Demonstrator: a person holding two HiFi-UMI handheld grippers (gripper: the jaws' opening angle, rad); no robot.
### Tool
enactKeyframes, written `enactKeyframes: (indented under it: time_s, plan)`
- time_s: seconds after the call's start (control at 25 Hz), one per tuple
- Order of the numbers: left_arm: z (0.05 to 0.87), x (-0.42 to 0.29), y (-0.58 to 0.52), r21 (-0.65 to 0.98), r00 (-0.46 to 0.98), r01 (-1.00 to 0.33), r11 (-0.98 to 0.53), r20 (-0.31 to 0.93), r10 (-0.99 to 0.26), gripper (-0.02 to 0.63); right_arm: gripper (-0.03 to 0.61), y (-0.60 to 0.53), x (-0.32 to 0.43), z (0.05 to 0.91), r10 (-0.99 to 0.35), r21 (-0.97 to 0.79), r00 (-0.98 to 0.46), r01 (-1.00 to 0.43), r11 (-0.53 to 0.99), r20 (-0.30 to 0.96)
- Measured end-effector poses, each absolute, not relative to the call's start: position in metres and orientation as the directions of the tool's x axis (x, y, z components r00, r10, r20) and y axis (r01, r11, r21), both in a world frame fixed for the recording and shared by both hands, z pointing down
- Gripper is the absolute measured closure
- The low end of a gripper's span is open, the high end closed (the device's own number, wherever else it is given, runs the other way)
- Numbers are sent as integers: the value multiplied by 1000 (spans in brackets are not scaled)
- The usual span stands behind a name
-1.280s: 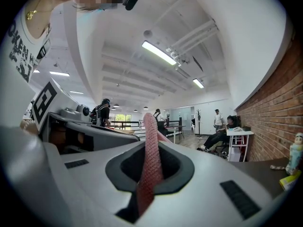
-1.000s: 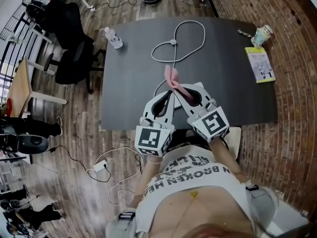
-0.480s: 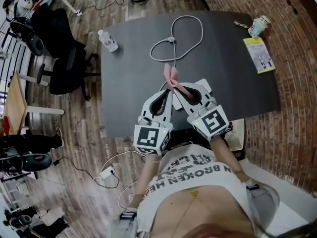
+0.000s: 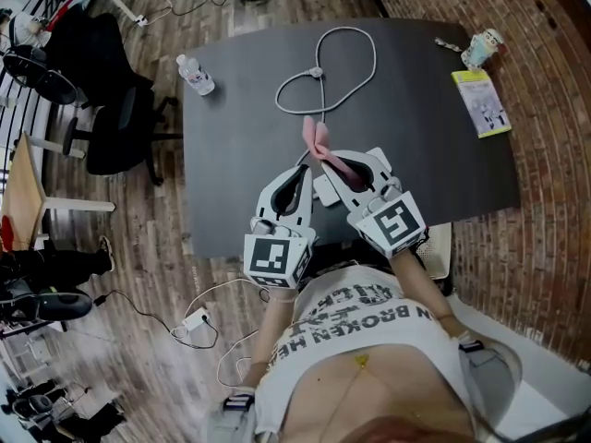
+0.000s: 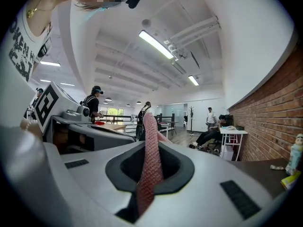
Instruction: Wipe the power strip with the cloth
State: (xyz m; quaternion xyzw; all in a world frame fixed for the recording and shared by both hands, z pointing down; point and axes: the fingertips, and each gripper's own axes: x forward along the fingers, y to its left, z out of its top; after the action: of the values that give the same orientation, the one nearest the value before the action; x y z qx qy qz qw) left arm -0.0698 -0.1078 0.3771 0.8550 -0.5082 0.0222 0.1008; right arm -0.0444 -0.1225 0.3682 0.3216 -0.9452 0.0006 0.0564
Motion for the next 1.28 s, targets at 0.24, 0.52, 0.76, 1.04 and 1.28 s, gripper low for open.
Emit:
enactKeyframes:
  time_s: [0.24,0.52,0.76,1.04,1.28]
  plan:
    - [377,-68,-115,164,481,-873,-459,139,-866,607,561,-129,-43,366,-605,38,-790,-605,795,97]
    - [385,-65,-118,175,501,-862,-476,144,-854,607,561,-134,-36,376,-622,16,-775,-624,781,110]
    - [406,-68,-116,174,517,-853,-491,161,-841,607,561,-135,-32,386,-615,26,-776,-618,786,141]
    - [455,-68,-113,218,545,-837,-502,242,-803,606,561,-140,-19,404,-624,18,-754,-635,772,203]
    - [507,-63,-108,221,565,-825,-520,351,-747,585,561,-144,-9,415,-641,15,-733,-655,755,228]
